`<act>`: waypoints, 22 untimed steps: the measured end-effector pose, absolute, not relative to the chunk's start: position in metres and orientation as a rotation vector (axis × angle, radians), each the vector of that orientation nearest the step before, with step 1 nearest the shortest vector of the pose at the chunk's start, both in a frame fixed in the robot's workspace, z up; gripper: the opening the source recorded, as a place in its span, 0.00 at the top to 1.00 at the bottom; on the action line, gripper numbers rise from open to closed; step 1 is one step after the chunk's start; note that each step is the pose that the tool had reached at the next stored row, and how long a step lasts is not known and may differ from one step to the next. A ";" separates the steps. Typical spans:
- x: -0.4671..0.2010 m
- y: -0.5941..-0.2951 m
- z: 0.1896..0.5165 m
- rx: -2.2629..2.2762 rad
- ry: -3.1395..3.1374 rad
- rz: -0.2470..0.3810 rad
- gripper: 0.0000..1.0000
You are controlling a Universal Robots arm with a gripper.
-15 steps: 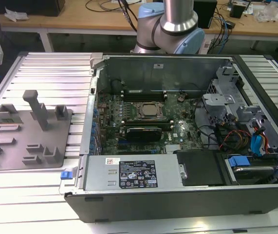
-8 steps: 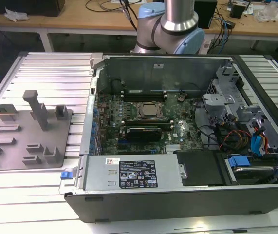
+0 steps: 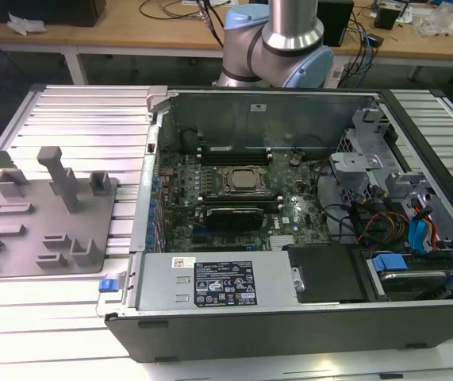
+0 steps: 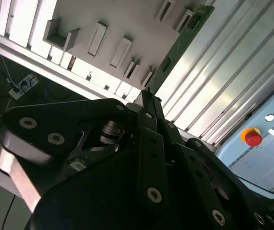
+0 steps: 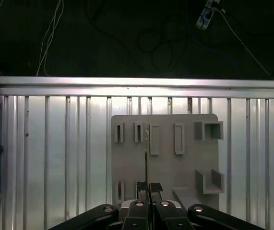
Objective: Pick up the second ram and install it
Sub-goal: 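Pick up the second ram and move it above second insertion slot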
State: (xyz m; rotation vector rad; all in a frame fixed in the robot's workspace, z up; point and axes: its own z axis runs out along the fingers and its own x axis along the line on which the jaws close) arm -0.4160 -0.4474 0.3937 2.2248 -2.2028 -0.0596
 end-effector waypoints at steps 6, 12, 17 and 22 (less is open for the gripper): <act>-0.416 -0.447 0.407 2.225 -2.203 -0.060 0.91; -0.416 -0.447 0.421 2.225 -2.203 -0.060 0.91; -0.416 -0.447 0.428 2.225 -2.203 -0.059 0.91; -0.416 -0.447 0.428 2.225 -2.203 -0.059 0.91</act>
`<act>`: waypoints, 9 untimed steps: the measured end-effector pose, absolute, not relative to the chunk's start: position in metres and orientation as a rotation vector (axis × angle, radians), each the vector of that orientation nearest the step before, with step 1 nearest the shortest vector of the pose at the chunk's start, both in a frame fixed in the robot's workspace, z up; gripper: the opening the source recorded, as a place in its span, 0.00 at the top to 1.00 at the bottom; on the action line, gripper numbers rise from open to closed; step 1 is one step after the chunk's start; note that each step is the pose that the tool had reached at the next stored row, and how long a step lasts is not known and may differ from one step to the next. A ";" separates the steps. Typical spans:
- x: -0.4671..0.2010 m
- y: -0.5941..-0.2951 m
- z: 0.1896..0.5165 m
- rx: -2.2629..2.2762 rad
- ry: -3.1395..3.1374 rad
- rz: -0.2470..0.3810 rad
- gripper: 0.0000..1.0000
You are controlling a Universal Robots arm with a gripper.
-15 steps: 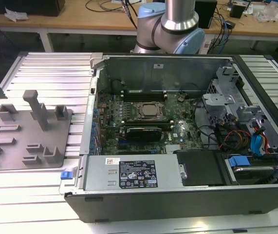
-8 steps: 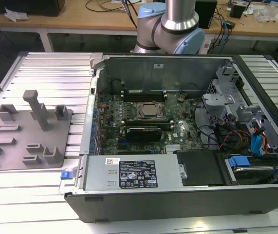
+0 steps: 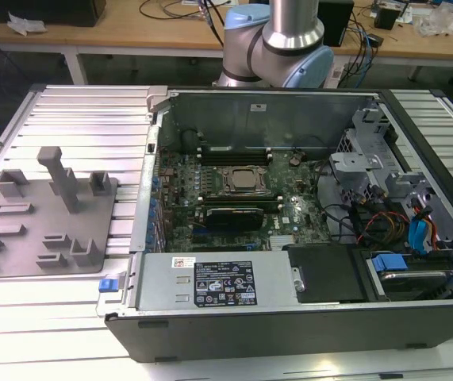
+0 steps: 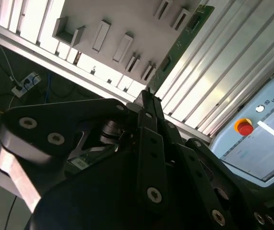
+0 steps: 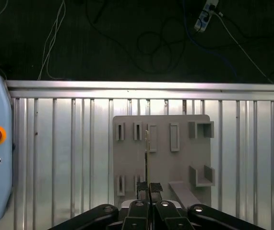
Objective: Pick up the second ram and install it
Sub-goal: 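Pick up the second ram and move it above second insertion slot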
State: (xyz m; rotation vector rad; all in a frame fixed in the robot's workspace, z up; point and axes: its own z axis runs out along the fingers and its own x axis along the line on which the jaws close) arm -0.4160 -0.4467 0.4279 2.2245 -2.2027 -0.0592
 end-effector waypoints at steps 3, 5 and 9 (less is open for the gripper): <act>-0.414 -0.447 0.428 2.224 -2.203 -0.059 0.91; -0.408 -0.447 0.428 2.225 -2.203 -0.059 0.91; -0.397 -0.447 0.428 2.224 -2.203 -0.059 0.91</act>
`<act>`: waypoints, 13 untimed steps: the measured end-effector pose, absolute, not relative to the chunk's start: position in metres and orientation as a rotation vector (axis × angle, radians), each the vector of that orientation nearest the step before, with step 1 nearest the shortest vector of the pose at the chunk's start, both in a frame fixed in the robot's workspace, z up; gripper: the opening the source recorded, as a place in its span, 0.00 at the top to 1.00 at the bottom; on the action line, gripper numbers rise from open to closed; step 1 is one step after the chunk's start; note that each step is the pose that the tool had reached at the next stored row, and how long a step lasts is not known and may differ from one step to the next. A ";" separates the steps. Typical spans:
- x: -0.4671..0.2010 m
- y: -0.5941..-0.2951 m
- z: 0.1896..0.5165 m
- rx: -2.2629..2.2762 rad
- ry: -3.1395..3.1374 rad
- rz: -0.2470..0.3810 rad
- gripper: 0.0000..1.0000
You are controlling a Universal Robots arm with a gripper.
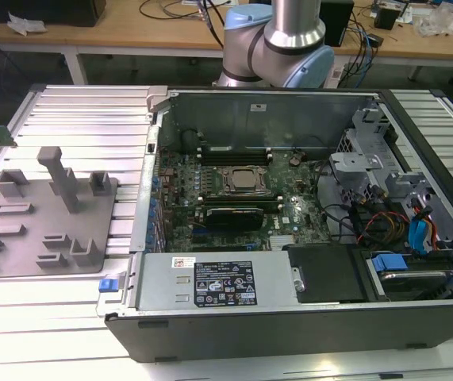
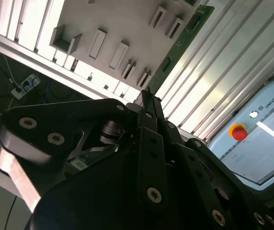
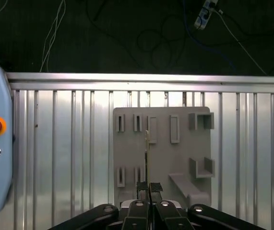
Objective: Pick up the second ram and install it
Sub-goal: 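Pick up the second ram and move it above second insertion slot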
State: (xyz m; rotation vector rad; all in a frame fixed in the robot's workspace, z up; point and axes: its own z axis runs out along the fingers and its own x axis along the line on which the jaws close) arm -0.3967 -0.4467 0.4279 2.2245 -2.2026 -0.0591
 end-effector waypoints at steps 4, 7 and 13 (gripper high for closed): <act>-0.389 -0.447 0.428 2.225 -2.203 -0.059 0.91; -0.382 -0.447 0.428 2.225 -2.203 -0.059 0.91; -0.347 -0.447 0.428 2.225 -2.202 -0.059 0.91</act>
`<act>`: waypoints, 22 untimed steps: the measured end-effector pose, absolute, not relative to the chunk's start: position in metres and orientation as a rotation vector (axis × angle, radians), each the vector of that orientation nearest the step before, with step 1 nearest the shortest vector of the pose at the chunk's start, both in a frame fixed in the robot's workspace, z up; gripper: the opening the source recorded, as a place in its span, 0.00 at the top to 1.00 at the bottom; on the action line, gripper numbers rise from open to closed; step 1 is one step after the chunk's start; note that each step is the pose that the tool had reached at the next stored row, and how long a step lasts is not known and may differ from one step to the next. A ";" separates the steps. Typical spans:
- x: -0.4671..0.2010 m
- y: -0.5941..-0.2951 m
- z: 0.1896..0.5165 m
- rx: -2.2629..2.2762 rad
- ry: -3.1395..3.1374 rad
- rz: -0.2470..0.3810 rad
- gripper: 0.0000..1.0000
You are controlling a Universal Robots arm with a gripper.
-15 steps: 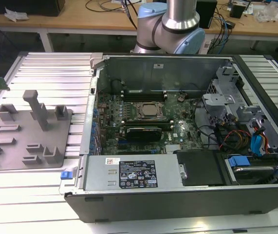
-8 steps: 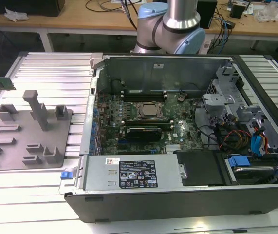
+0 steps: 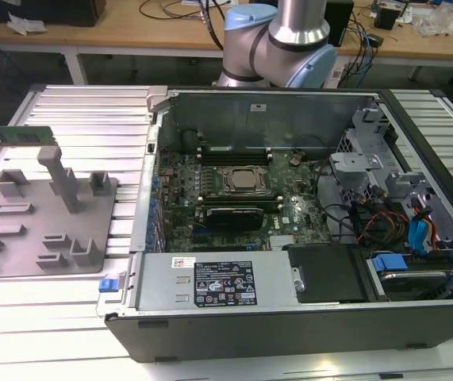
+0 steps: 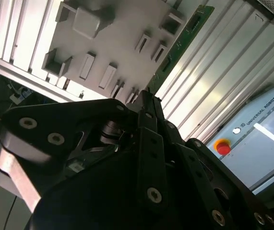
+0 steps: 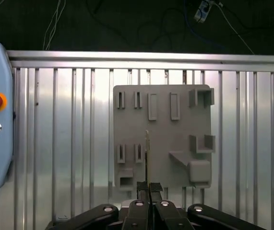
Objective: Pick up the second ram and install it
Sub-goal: 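Pick up the second ram and move it above second insertion slot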
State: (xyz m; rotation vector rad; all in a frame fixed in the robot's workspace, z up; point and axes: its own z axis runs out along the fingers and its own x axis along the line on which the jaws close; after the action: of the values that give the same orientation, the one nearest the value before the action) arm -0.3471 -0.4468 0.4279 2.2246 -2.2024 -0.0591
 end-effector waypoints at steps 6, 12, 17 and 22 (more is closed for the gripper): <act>-0.312 -0.447 0.428 2.225 -2.203 -0.059 0.91; -0.273 -0.447 0.427 2.225 -2.202 -0.059 0.91; -0.253 -0.447 0.427 2.225 -2.202 -0.059 0.91; -0.231 -0.447 0.426 2.225 -2.202 -0.059 0.91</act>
State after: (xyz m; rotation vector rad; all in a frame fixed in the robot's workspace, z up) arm -0.2308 -0.4468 0.4264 2.2246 -2.2025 -0.0591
